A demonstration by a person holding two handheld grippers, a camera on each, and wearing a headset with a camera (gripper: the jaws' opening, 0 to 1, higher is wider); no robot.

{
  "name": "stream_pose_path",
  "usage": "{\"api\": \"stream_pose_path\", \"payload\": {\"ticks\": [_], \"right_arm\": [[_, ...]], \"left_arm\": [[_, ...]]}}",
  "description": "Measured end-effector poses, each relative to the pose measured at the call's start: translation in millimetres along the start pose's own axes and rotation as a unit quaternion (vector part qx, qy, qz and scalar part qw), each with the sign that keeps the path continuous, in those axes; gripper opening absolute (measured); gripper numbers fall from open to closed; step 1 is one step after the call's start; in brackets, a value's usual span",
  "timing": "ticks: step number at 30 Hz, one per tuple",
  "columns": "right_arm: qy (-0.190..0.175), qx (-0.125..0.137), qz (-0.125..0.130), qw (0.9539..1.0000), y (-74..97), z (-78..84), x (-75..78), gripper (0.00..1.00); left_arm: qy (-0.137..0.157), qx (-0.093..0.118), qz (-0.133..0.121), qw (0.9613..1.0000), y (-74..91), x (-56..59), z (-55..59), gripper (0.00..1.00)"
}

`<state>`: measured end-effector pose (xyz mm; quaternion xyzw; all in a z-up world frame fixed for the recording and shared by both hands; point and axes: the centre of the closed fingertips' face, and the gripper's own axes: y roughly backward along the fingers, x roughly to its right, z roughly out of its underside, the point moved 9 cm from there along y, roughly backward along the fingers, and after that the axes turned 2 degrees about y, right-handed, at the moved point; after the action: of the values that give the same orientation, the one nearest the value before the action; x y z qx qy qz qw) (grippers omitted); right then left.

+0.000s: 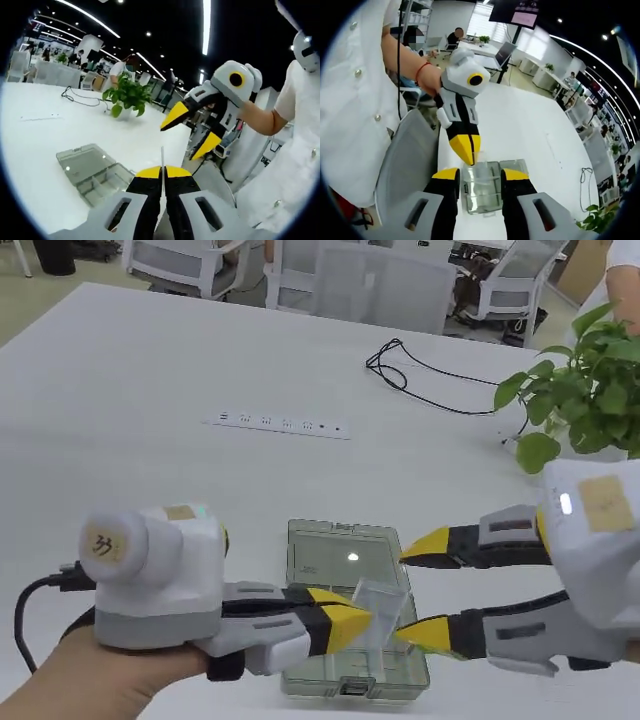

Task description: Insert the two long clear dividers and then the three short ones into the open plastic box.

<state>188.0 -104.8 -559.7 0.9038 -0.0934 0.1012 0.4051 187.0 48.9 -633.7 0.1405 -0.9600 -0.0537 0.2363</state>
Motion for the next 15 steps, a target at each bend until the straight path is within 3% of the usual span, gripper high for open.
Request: {"api": "stream_pose_path", "payload": {"ticks": [4,8,15], "right_arm": [[-0.022,0.02,-0.024,0.9993,3.4,-0.8,4.6,0.32],[-0.039,0.035,-0.048,0.9975,4.5,-1.5,6.1,0.3],[-0.057,0.047,-0.081,0.994,4.0,-2.8,3.2,0.28]], "left_arm": [[-0.05,-0.012,0.021,0.9985,-0.2,6.8,-2.0,0.0],[-0.08,-0.022,0.037,0.9959,0.0,11.5,-1.4,0.0],[-0.11,-0.036,0.055,0.9918,2.1,16.1,-1.0,0.0]]}}
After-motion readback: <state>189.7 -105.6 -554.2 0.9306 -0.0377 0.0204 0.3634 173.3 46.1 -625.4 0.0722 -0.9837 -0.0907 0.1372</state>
